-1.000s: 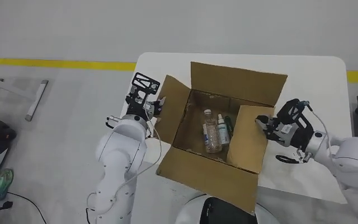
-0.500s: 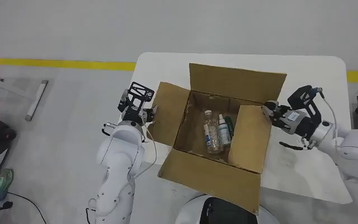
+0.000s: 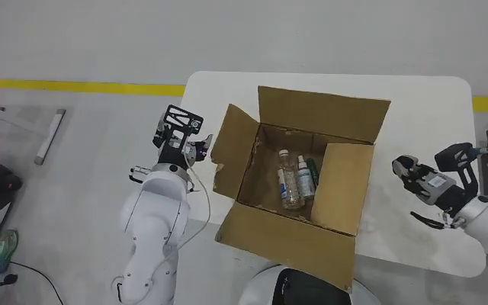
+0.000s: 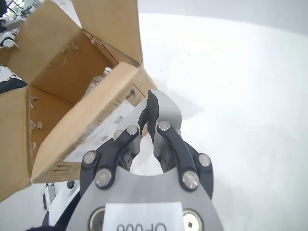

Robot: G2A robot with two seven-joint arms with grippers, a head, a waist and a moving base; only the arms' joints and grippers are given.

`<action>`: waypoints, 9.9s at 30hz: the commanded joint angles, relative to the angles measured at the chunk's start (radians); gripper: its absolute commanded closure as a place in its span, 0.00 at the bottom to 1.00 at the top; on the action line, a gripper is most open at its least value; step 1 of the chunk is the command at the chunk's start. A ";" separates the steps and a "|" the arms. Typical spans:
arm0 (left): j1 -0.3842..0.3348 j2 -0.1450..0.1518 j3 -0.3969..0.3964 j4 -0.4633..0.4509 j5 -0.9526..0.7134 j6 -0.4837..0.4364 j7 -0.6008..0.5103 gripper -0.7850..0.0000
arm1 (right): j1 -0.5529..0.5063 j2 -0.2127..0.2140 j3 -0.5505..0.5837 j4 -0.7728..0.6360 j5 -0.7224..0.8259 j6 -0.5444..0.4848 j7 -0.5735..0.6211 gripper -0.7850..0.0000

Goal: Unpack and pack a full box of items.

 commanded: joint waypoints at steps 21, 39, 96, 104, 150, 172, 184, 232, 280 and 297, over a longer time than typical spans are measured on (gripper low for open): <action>-0.036 -0.008 0.036 -0.138 -0.342 -0.007 -0.043 0.00 | 0.278 -0.012 -0.236 0.137 -0.101 0.016 -0.002 1.00; -0.089 -0.029 0.266 0.026 -0.854 0.047 -0.207 0.00 | 0.064 -0.007 -0.040 0.057 -0.054 -0.011 -0.055 1.00; -0.142 -0.071 0.351 0.431 -1.672 0.440 -0.154 0.00 | 0.084 -0.021 -0.200 0.028 -0.099 -0.086 -0.025 1.00; -0.173 -0.068 0.345 0.338 -1.708 0.429 -0.129 0.00 | 0.063 -0.024 -0.119 0.029 0.000 -0.023 -0.070 0.56; -0.344 -0.105 0.591 0.439 -1.470 0.320 -0.079 0.00 | 0.080 0.001 0.070 0.094 0.644 -0.037 0.286 1.00; -0.222 -0.011 0.482 0.336 -0.696 0.443 -0.238 0.00 | 0.058 0.002 0.081 0.037 0.513 -0.044 0.205 1.00; -0.222 -0.011 0.482 0.336 -0.696 0.443 -0.238 0.00 | 0.000 -0.010 0.089 0.027 0.538 -0.061 0.079 1.00; -0.347 -0.150 0.620 0.688 -0.589 0.751 -0.293 0.09 | -0.046 -0.024 0.138 0.008 0.492 -0.060 0.047 1.00; -0.262 -0.178 0.452 0.310 -0.595 0.648 -0.388 1.00 | 0.025 -0.022 0.186 0.067 0.505 -0.046 0.080 1.00; -0.246 -0.161 0.239 0.048 -0.653 0.592 -0.347 1.00 | 0.043 -0.019 0.220 0.098 0.496 -0.030 0.077 1.00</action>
